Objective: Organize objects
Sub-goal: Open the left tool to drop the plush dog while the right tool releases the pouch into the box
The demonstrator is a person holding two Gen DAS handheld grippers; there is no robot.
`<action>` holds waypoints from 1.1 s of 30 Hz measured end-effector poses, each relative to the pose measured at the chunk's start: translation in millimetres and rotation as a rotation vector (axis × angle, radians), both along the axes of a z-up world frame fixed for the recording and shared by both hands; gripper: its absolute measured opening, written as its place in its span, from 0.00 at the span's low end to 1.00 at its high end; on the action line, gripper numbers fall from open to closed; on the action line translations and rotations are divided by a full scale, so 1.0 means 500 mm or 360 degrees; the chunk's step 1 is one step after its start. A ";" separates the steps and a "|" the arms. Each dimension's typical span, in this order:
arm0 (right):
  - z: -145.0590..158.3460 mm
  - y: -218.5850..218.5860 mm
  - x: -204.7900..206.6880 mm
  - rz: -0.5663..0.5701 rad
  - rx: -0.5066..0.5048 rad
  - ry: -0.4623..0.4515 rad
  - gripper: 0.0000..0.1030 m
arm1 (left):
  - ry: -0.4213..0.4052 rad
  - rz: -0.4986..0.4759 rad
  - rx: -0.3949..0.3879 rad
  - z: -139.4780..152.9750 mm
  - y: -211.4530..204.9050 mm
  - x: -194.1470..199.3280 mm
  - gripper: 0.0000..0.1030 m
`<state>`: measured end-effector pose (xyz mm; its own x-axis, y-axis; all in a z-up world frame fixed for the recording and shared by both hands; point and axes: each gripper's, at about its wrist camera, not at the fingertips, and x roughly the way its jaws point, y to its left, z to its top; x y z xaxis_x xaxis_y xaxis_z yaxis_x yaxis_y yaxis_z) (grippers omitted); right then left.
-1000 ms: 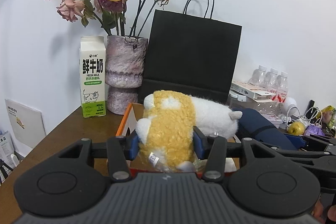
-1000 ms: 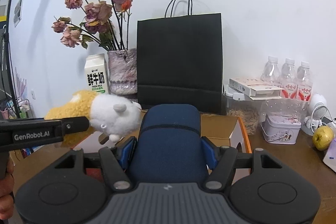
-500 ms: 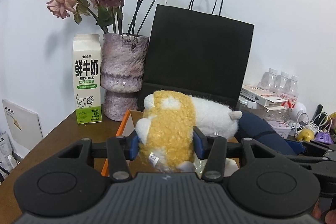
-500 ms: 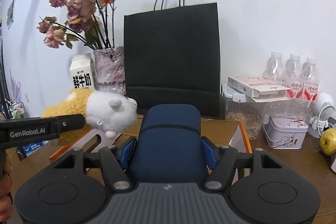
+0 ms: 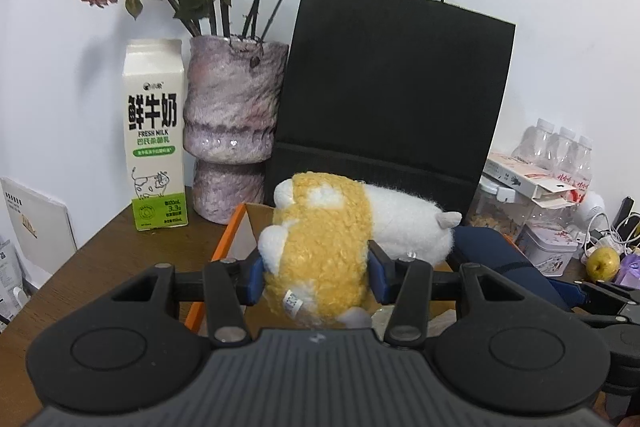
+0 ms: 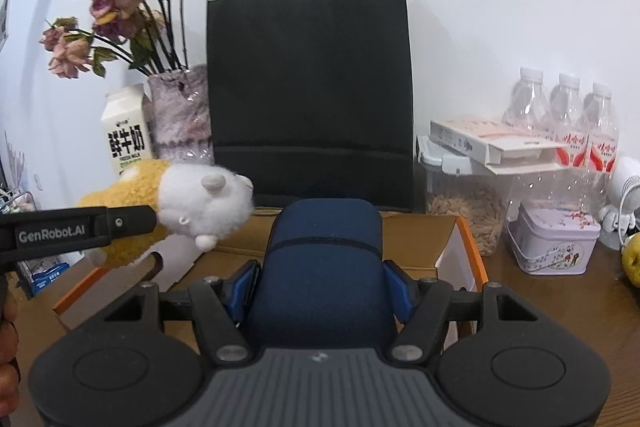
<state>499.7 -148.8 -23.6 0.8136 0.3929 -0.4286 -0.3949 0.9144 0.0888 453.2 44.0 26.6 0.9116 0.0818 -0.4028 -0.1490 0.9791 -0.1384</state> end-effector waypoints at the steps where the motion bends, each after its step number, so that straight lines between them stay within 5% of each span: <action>1: -0.003 0.000 0.004 -0.0002 -0.0003 0.0009 0.63 | 0.0003 -0.0009 0.0000 -0.002 -0.001 0.003 0.49; 3: -0.007 0.001 0.009 0.0006 -0.0005 0.0022 0.66 | 0.0000 -0.0019 0.0004 -0.007 -0.002 0.009 0.56; 4: -0.009 0.000 0.011 0.0008 0.0000 0.0020 0.78 | -0.0008 -0.0017 0.0008 -0.008 -0.002 0.010 0.59; 6: -0.010 -0.001 0.012 -0.0014 -0.0012 0.0021 1.00 | -0.0016 0.0004 0.0011 -0.010 0.000 0.010 1.00; 33: 0.032 -0.012 -0.074 0.0009 -0.0059 -0.0068 1.00 | -0.0134 0.0072 0.0031 0.030 0.006 -0.076 1.00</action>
